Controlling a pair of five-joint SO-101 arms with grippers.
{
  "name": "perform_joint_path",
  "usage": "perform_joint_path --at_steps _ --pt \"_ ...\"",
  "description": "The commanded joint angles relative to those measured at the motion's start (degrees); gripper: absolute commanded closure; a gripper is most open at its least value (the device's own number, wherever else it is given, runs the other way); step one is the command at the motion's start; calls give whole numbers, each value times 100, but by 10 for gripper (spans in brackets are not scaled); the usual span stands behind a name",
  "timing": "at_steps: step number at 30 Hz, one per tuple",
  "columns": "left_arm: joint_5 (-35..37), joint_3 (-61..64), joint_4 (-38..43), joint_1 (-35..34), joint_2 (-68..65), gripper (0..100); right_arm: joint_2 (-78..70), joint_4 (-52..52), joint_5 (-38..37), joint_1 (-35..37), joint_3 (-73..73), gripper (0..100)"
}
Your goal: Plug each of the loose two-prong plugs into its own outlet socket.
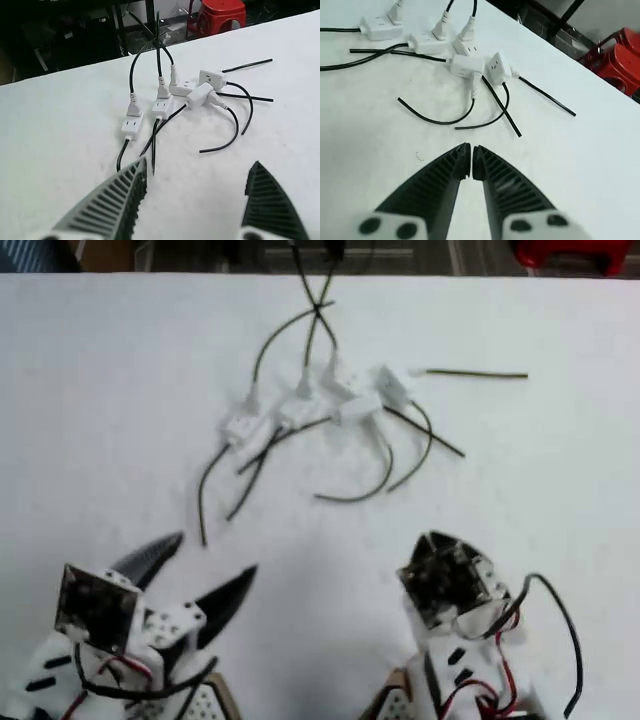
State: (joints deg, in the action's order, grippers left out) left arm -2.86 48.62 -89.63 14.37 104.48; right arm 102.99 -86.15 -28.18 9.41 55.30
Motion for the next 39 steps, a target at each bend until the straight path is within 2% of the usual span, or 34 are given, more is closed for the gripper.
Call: perform_joint_path --at_steps 1,8,11,15,21,24,28,35,39 --pt "70 70 149 48 4 688 4 382 167 338 360 981" --pt "70 484 396 48 4 688 13 1121 255 338 2321 981" --pt "70 774 598 48 4 688 13 1235 703 312 2505 981" --pt "70 1705 1116 40 4 688 13 1262 853 40 2655 981" --pt "79 3068 1952 -840 4 688 22 1358 633 -4 3675 981" --pt "167 3165 1846 -1244 -4 688 22 1393 598 -4 3763 981" --pt "527 3297 1459 -1332 -4 688 13 1385 589 -13 3833 981" --pt "510 4105 1556 -1393 -4 688 13 1262 589 -13 3833 981" --pt "510 4501 1749 -1991 -4 688 13 1244 589 -171 3859 981"
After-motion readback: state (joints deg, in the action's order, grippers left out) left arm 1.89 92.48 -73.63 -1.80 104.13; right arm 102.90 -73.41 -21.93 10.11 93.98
